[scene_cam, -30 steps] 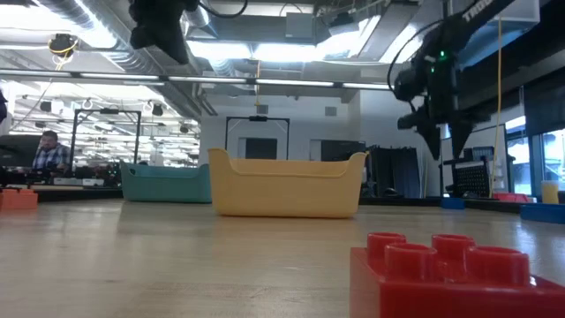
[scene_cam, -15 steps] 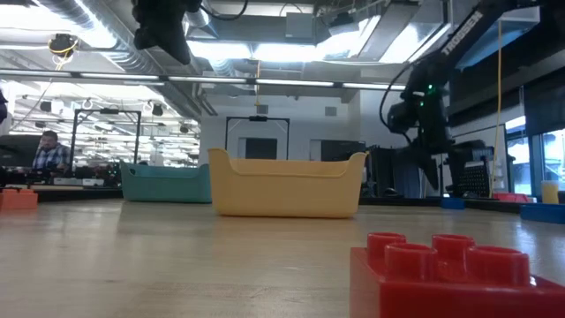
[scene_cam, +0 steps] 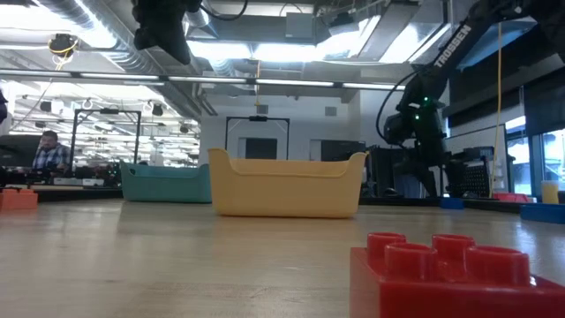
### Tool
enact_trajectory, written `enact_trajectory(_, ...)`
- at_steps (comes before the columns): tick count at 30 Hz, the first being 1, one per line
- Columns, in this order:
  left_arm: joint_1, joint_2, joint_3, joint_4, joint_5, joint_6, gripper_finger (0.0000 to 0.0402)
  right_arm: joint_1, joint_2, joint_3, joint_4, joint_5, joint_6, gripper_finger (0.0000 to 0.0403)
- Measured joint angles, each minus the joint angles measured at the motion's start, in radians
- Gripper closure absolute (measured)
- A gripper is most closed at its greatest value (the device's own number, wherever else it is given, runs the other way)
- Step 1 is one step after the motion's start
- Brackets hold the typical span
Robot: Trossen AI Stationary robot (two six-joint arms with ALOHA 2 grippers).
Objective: Sort & place blocks by color
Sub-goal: Put the top blue 4 stud game piece into the blue bin
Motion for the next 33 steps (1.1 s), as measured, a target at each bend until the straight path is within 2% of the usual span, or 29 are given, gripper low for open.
enact_trajectory(11,0.000,0.000,0.000,0.000,0.000,0.000,0.0402,-0.015,-0.003,0.002,-0.001,-0.099,-0.078,0.0211)
enact_trajectory(24,0.000,0.000,0.000,0.000,0.000,0.000,0.0402,-0.005,-0.004,0.003,0.018,-0.303,-0.179,0.0212)
enact_trajectory(27,0.000,0.000,0.000,0.000,0.000,0.000,0.0402,0.011,-0.001,0.001,0.027,-0.291,-0.211,0.0212)
enact_trajectory(30,0.000,0.000,0.000,0.000,-0.001,0.000,0.0402,0.022,-0.001,-0.001,0.027,-0.215,-0.220,0.0212)
enact_trajectory(33,0.000,0.000,0.000,0.001,0.000,-0.001,0.0402,0.026,0.006,-0.006,0.010,-0.192,-0.254,0.0212)
